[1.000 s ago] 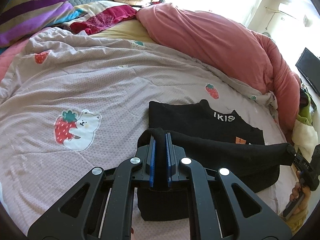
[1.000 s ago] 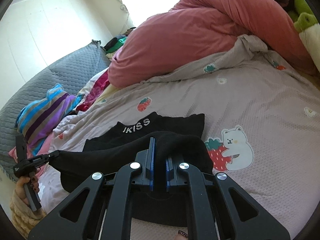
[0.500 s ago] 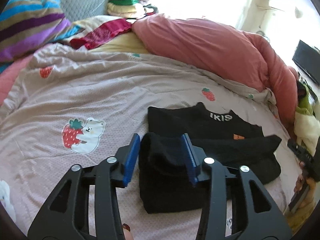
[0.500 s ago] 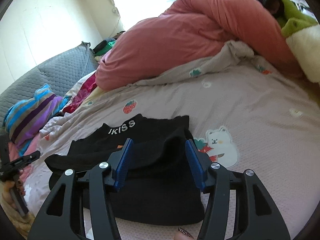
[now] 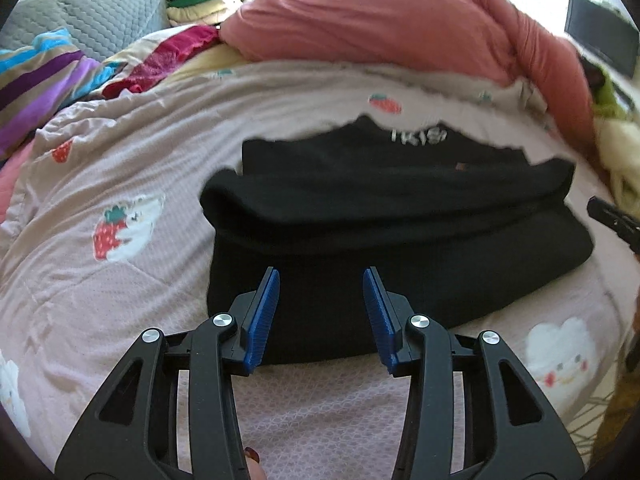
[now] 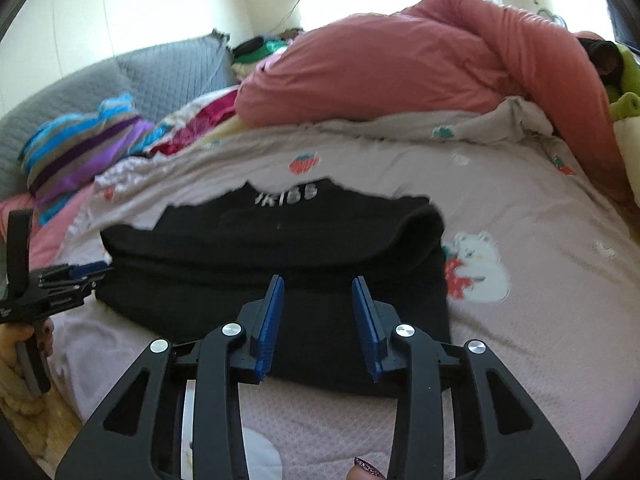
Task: Fold small clothes
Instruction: 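Move both grippers to the side edge of the folded shirt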
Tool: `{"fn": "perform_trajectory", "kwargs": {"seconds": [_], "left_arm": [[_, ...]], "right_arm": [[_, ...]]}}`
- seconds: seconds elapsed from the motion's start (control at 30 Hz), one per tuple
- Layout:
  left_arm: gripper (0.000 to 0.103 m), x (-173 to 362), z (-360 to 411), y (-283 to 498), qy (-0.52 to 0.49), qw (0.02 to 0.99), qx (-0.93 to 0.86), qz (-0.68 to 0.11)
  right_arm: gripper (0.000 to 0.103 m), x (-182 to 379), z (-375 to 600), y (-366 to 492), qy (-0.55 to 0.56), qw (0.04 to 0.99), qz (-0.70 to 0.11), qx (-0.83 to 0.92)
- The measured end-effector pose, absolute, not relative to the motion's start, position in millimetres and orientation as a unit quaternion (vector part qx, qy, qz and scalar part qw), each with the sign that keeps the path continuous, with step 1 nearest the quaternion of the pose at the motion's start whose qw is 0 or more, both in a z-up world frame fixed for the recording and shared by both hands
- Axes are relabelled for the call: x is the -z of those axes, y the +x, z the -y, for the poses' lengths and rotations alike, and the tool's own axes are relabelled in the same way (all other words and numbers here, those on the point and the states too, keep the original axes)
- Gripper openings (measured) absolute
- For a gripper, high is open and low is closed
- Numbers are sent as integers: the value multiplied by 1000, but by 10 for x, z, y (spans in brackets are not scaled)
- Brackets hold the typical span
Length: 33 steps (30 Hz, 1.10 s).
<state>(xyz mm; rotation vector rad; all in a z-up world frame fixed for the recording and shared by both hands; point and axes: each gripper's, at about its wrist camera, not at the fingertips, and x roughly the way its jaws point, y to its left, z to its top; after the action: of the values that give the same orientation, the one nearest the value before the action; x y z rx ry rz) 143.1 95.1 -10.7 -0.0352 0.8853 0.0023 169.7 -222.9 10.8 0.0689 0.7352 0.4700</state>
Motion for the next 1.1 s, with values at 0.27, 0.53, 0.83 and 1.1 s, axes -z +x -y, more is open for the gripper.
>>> {"fn": "perform_trajectory", "kwargs": {"seconds": [0.27, 0.53, 0.83, 1.1], "left_arm": [[36, 175, -943, 1598, 13, 906, -30, -423], [36, 158, -906, 1922, 29, 906, -32, -421], [36, 95, -1044, 2351, -6, 904, -28, -426], [36, -144, -1388, 2553, -66, 916, -39, -394]], "right_arm": [[34, 257, 2071, 1908, -11, 894, -411, -176], [34, 355, 1999, 2217, -13, 892, -417, -173], [34, 299, 1917, 2552, -10, 894, -414, -170], [34, 233, 1976, 2796, 9, 900, -409, -152]]}}
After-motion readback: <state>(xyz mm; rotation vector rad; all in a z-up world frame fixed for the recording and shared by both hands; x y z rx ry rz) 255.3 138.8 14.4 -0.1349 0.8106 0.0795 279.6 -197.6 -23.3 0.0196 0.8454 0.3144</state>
